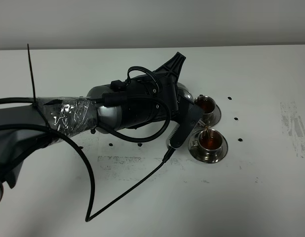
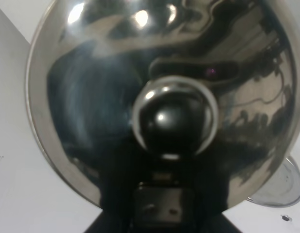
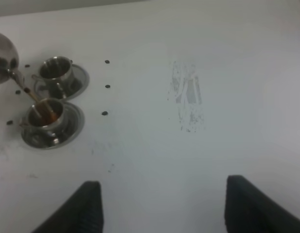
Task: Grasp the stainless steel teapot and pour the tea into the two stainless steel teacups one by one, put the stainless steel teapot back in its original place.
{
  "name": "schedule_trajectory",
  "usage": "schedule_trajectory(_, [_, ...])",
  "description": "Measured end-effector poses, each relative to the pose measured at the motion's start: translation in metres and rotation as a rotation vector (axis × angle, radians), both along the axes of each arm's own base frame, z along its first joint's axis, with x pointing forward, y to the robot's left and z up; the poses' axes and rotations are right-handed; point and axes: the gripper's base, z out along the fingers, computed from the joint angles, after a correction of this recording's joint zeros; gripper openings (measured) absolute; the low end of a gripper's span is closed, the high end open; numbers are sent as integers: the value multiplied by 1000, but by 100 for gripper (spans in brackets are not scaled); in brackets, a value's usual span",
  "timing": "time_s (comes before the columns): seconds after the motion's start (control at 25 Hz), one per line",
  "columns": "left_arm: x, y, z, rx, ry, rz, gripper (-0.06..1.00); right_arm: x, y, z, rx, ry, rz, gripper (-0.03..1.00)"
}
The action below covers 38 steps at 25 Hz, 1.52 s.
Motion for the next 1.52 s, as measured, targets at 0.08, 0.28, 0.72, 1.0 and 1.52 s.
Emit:
schedule_trajectory(0.08, [0, 0, 0, -1, 0, -1, 19, 0, 0, 0, 0, 0, 0, 52])
schedule_trajectory(0.28, [0, 0, 0, 10, -5, -12, 19, 0, 0, 0, 0, 0, 0, 52])
schedule_trajectory(0.72, [0, 0, 0, 17, -5, -21, 19, 0, 0, 0, 0, 0, 0, 52])
schedule_trajectory(1.0, [1, 0, 1, 25, -13, -29, 19, 0, 0, 0, 0, 0, 0, 52])
schedule_trajectory(1.52, [1, -1, 1, 26, -16, -38, 19, 0, 0, 0, 0, 0, 0, 52])
